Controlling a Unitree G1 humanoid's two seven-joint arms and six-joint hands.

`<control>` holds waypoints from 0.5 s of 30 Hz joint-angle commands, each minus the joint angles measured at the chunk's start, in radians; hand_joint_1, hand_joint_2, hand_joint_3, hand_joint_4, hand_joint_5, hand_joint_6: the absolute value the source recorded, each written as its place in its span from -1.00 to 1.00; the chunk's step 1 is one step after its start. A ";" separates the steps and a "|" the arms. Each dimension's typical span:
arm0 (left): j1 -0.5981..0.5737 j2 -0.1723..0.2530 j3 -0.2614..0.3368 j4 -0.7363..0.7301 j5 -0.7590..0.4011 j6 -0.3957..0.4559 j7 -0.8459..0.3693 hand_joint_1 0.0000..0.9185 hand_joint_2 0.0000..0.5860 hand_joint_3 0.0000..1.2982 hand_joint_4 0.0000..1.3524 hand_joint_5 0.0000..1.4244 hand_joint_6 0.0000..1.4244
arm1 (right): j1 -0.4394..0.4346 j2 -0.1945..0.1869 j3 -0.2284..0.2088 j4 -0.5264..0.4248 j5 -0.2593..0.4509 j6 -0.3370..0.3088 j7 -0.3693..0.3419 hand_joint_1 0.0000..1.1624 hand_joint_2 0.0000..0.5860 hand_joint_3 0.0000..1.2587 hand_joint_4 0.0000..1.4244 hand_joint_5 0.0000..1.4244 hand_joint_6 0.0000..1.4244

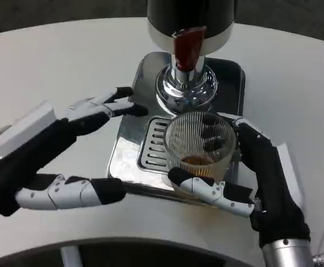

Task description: Grasp the cup under the faucet to collect the drink, then remove the cup.

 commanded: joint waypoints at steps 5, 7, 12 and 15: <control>0.084 0.043 0.024 -0.064 0.022 -0.058 -0.023 -1.00 -0.85 -0.66 -1.00 -0.89 -1.00 | 0.093 -0.011 0.036 -0.151 0.011 0.017 0.067 0.60 -0.48 -0.15 -0.14 -0.03 -0.07; 0.096 0.049 0.032 -0.067 0.018 -0.065 -0.024 -1.00 -0.85 -0.65 -1.00 -0.89 -1.00 | 0.106 -0.013 0.041 -0.172 0.013 0.024 0.081 0.60 -0.48 -0.15 -0.14 -0.03 -0.07; 0.136 0.064 0.075 -0.083 0.008 -0.093 -0.035 -1.00 -0.85 -0.65 -1.00 -0.89 -1.00 | 0.146 -0.025 0.046 -0.234 0.021 0.039 0.126 0.60 -0.48 -0.15 -0.14 -0.02 -0.07; 0.158 0.068 0.094 -0.095 0.008 -0.107 -0.041 -1.00 -0.85 -0.65 -1.00 -0.89 -1.00 | 0.165 -0.033 0.044 -0.263 0.025 0.048 0.150 0.60 -0.48 -0.14 -0.14 -0.02 -0.07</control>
